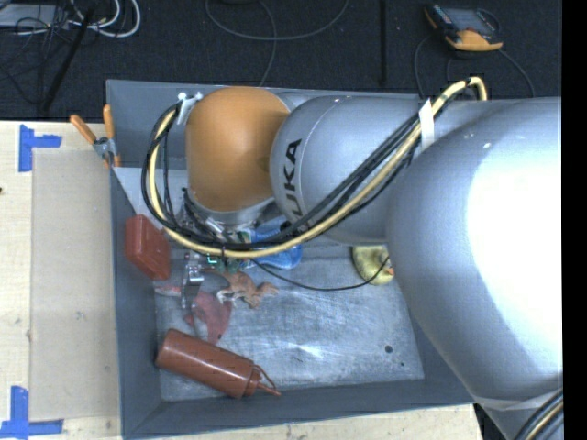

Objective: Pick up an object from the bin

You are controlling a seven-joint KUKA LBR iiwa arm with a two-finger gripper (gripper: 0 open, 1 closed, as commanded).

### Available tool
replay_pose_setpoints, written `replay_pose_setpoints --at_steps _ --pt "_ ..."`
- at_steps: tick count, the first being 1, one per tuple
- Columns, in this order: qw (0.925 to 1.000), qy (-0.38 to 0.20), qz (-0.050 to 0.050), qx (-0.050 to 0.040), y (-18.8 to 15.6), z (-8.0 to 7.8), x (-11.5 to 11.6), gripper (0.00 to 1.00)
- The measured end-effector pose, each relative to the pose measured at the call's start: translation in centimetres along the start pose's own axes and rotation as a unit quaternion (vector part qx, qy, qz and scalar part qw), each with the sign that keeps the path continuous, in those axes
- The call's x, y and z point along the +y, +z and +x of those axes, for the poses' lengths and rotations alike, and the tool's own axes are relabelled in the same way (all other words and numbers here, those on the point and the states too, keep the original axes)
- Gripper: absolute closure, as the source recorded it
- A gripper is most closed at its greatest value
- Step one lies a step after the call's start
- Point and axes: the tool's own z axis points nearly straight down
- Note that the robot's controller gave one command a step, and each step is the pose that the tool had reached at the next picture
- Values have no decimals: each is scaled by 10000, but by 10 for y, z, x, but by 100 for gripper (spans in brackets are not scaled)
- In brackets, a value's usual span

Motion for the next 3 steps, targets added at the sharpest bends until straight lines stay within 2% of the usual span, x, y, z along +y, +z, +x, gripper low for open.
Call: replay_pose_setpoints --at_steps 1,2,3 --pt "10000 16 -9 -38 -5 -2 -1 0" --pt "9977 -670 -13 -74 16 2 -4 0" --pt "9846 -1745 -15 -78 68 -1 -6 100"
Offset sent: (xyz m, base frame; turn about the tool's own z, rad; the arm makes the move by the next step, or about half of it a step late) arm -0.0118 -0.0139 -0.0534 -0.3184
